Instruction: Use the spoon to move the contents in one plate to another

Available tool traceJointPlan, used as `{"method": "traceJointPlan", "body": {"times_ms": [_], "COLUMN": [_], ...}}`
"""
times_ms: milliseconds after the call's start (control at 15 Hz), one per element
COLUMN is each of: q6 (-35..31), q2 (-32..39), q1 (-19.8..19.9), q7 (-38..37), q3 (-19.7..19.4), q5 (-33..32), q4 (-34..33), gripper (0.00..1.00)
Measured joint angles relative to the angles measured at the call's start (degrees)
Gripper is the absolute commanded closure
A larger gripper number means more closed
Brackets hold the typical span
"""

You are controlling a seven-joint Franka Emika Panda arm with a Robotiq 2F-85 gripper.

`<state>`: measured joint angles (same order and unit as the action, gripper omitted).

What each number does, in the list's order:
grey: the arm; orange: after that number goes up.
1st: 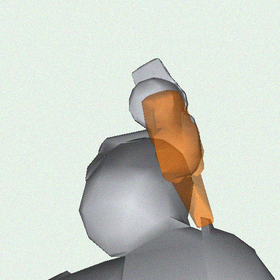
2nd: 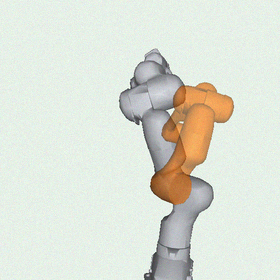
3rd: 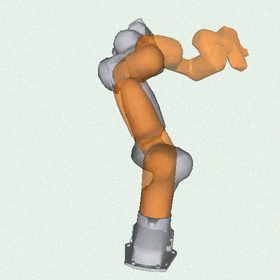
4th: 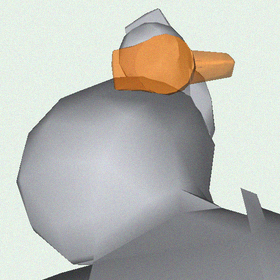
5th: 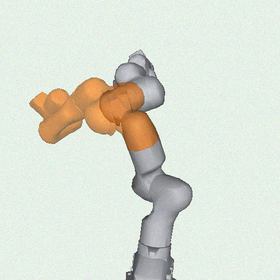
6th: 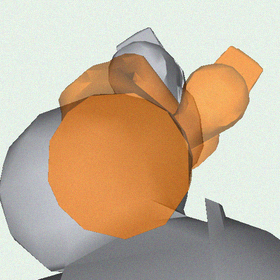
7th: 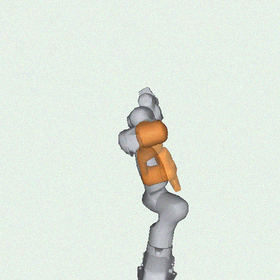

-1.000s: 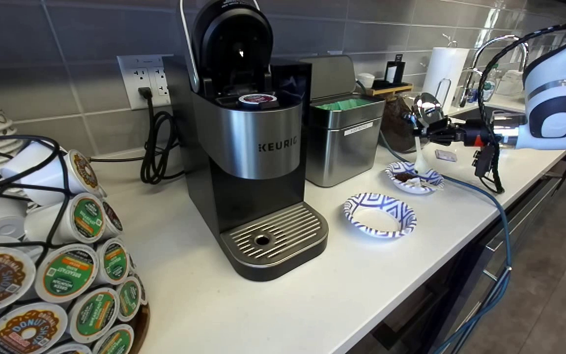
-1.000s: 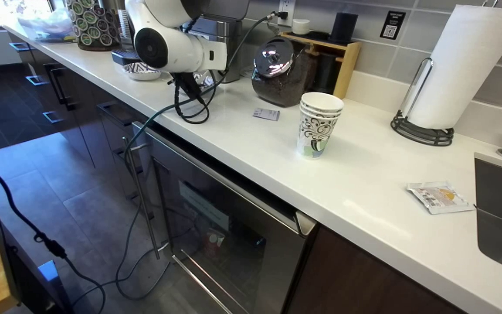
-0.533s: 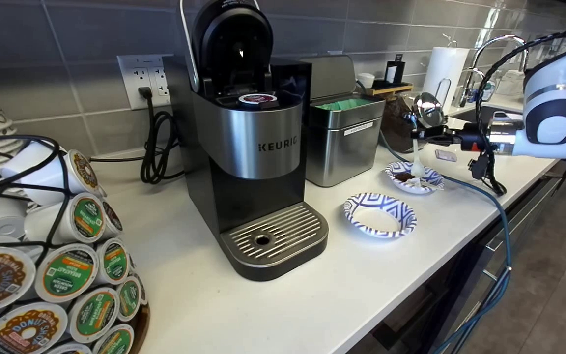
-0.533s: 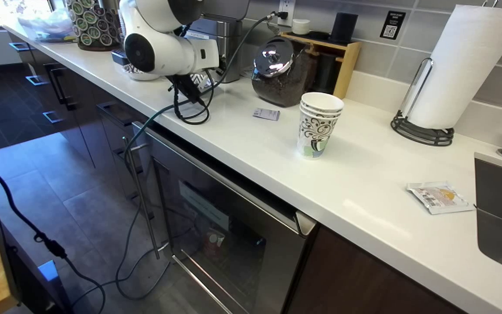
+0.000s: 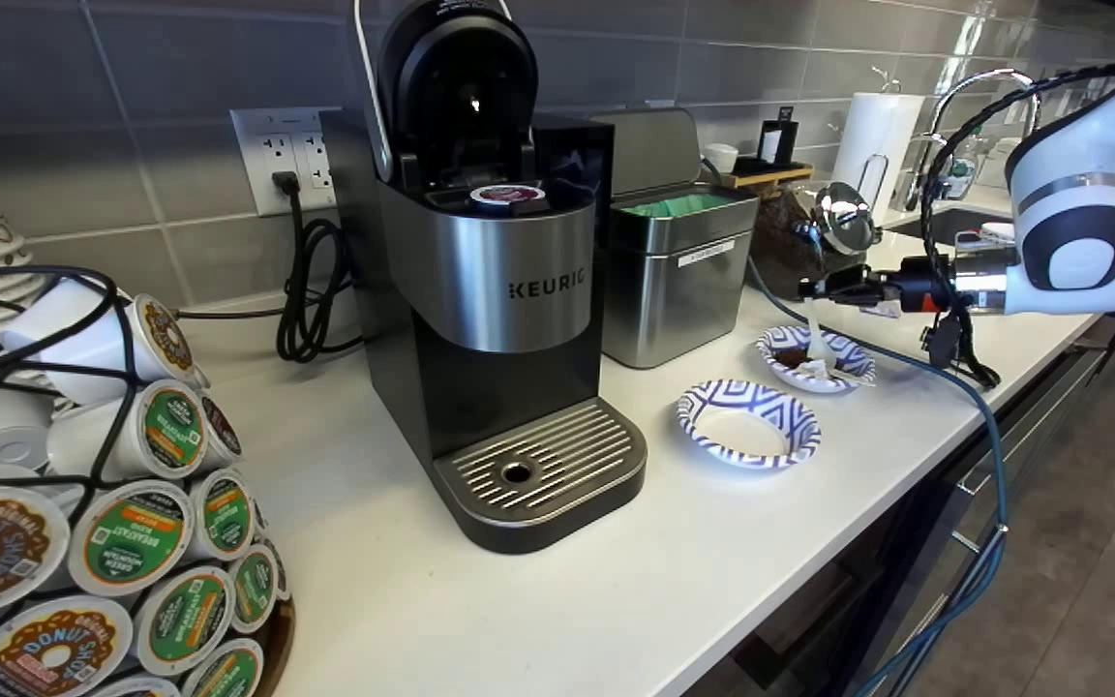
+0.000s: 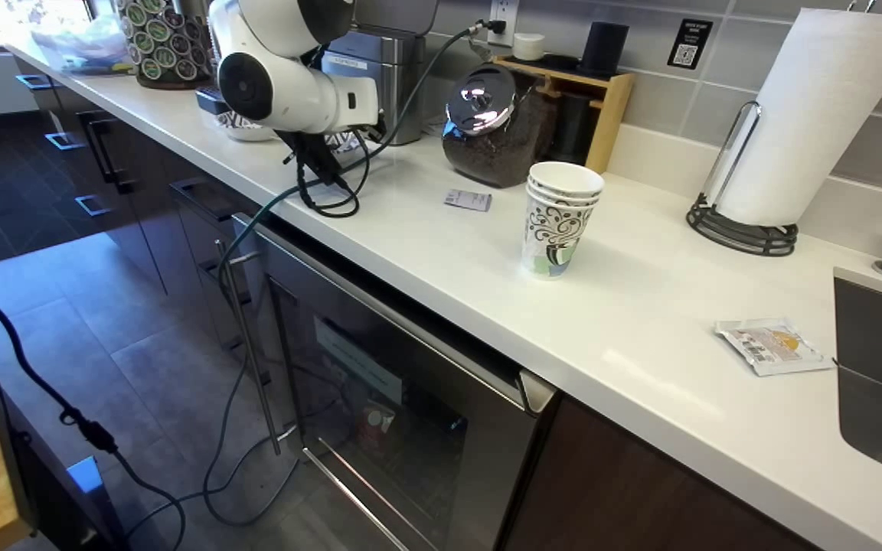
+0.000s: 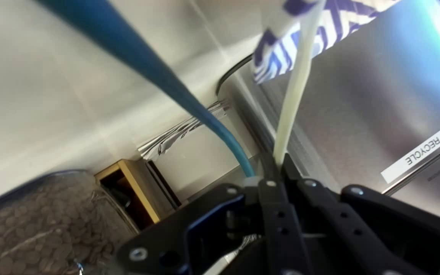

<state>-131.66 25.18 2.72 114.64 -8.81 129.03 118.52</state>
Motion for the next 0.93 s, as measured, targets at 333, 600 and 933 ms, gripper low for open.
{"method": "traceJointPlan", "body": {"times_ms": [333, 600, 933], "q6": [0.0, 0.4, 6.1], "q2": [0.5, 1.4, 2.5], "q1": [0.2, 0.4, 1.5], "q7": [-16.4, -28.7, -42.3], "q3": [0.0, 0.0, 0.0], "q5": [-10.2, -18.1, -26.0], "q4": [-0.8, -2.0, -3.1], "gripper": [0.99, 0.99, 0.99]}}
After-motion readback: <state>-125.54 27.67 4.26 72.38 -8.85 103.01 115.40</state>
